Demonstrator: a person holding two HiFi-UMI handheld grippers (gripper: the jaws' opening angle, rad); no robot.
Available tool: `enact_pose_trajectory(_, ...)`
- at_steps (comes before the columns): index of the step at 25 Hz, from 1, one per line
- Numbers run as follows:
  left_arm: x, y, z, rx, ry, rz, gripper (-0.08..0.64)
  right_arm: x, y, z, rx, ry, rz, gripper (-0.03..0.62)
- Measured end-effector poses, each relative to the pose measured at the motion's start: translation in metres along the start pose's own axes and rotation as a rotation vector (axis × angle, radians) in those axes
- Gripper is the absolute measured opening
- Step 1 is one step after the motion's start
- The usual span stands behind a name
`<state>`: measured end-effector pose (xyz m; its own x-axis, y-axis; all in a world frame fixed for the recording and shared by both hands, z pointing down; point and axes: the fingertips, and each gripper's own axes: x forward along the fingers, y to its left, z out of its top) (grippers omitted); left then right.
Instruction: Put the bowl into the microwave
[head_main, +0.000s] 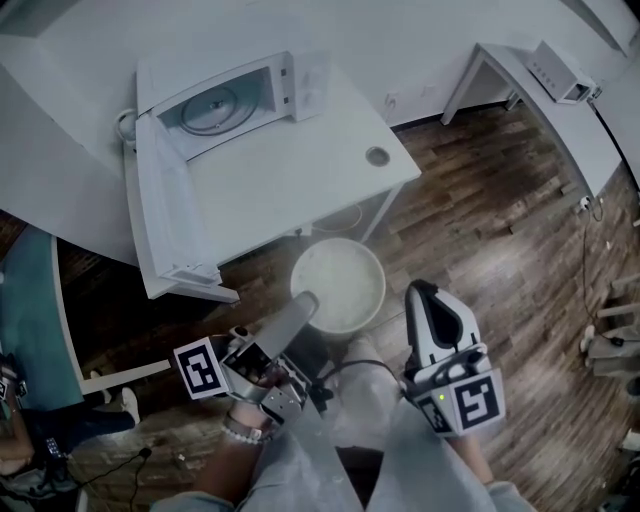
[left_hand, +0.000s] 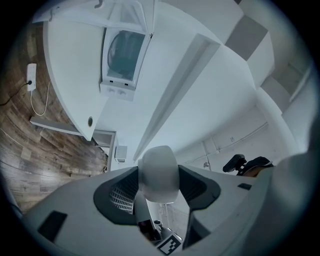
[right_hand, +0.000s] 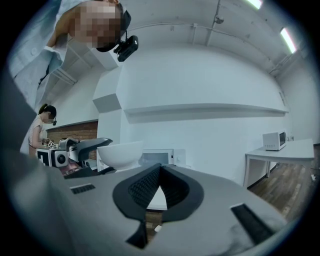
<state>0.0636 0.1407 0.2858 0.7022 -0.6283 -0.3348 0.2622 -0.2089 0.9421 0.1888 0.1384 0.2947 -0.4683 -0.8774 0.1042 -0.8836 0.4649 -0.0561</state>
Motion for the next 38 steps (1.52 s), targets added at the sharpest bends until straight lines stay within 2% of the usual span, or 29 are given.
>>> enact_pose_trajectory(5, 0.002, 0.002, 0.007, 0.009, -0.016, 0.007, 0.241, 0.017, -0.001, 0.000, 0.025, -0.003, 0.023, 0.005)
enact_pose_trajectory(11, 0.008, 0.002, 0.024, 0.033, -0.069, 0.010, 0.242, 0.048, -0.005, -0.002, 0.029, 0.002, 0.093, 0.005)
enact_pose_trajectory(18, 0.025, 0.011, 0.060, 0.064, -0.148, 0.030, 0.241, 0.095, -0.022, -0.001, 0.034, 0.009, 0.169, 0.005)
enact_pose_trajectory(27, 0.063, 0.020, 0.099, 0.093, -0.251, 0.016, 0.242, 0.153, -0.058, 0.014, 0.031, 0.014, 0.262, 0.005)
enact_pose_trajectory(38, 0.100, 0.030, 0.145, 0.137, -0.416, 0.008, 0.241, 0.219, -0.092, 0.021, 0.016, 0.040, 0.408, 0.005)
